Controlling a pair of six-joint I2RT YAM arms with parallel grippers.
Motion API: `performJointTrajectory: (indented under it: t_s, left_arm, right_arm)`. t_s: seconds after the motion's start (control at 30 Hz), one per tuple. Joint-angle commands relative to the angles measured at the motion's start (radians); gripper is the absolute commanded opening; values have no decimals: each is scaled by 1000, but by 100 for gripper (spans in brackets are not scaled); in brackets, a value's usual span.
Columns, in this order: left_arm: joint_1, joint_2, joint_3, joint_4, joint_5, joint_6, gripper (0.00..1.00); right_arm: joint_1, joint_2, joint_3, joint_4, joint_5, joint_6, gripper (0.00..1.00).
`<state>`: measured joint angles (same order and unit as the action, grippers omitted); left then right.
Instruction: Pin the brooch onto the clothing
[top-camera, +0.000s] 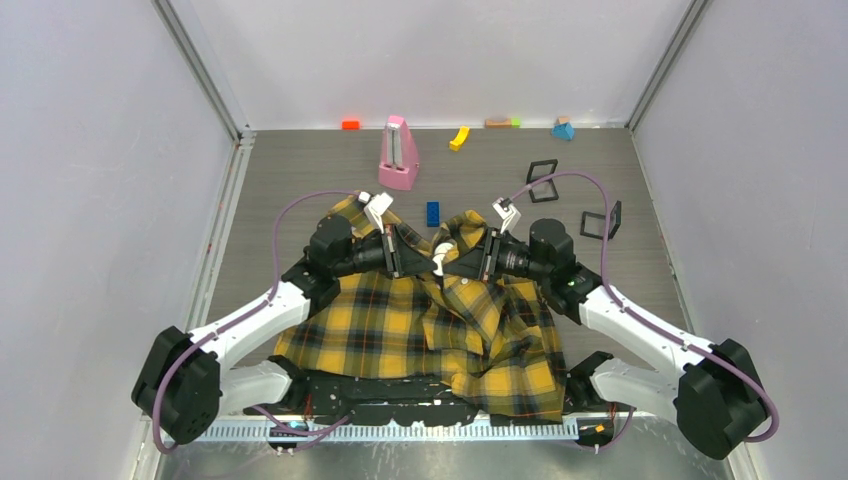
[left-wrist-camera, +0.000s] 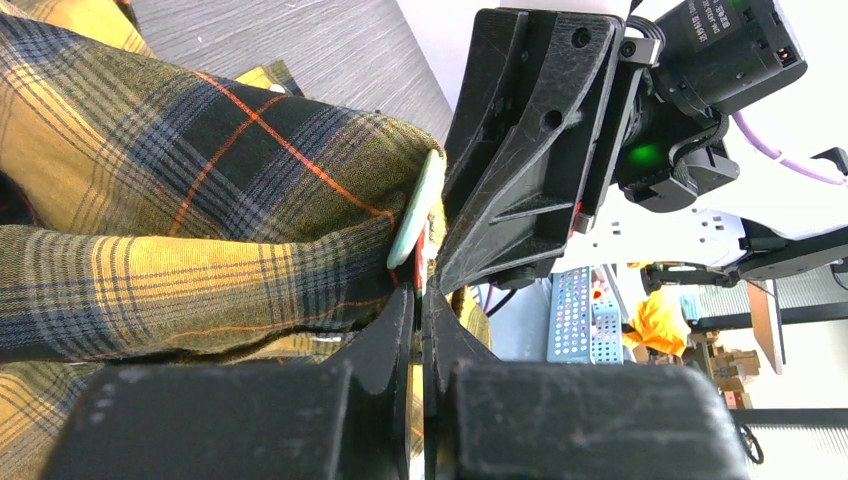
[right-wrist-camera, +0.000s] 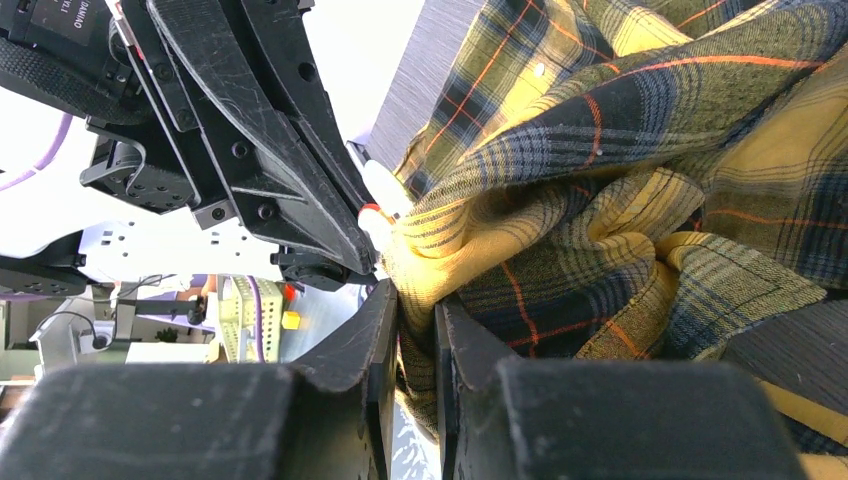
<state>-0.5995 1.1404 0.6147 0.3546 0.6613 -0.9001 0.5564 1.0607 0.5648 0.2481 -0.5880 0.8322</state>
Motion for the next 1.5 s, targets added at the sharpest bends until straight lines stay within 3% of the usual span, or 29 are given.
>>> performJointTrajectory:
  t_s: [0.0, 0.37, 0.77, 1.23, 1.3, 1.37, 1.4, 1.43, 1.47]
  left_arm:
    - [-33, -68, 29, 99, 125, -23, 0]
    - [-33, -55, 35, 106, 132, -26, 0]
    - [-33, -25, 37, 162, 157, -48, 0]
    - [-33, -7, 42, 186, 158, -56, 0]
    - [-32, -22, 49, 96, 114, -19, 0]
    - [-27, -33, 64, -25, 60, 27, 0]
    - [-21, -40, 72, -78, 41, 49, 7]
    - [-15, -51, 77, -122, 19, 66, 20]
    - [-10, -64, 80, -166, 2, 84, 35]
  right_arm:
    - [-22, 7, 1, -90, 197, -67, 10]
    - [-23, 10, 33, -176, 251, -113, 8]
    - [-6, 99, 87, -155, 248, -123, 6]
    - [57, 98, 118, -210, 483, -111, 1]
    - [57, 77, 108, -203, 489, -107, 4]
    - [57, 46, 108, -218, 483, -111, 15]
    - [57, 18, 111, -229, 482, -116, 28]
    - [56, 2, 118, -259, 485, -119, 35]
    - [55, -36, 123, -282, 500, -128, 49]
